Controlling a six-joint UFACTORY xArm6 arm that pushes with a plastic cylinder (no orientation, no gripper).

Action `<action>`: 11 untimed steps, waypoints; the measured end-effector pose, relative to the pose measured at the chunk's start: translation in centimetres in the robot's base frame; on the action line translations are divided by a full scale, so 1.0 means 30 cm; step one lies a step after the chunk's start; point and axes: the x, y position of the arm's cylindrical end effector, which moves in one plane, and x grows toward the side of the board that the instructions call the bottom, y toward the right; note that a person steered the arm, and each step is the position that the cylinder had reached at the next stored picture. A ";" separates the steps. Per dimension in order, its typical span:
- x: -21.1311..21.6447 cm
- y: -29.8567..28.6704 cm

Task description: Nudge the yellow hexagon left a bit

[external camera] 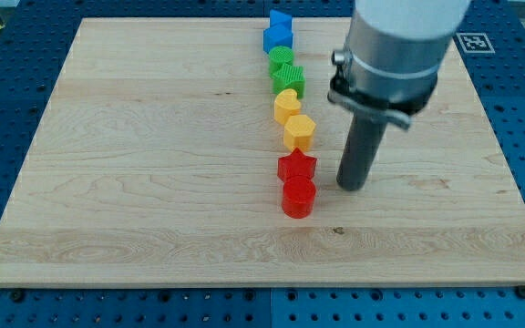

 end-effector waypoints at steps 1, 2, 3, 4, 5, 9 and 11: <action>-0.146 0.000; -0.146 0.000; -0.146 -0.019; -0.146 -0.049; -0.146 -0.053; -0.146 -0.089; -0.165 -0.101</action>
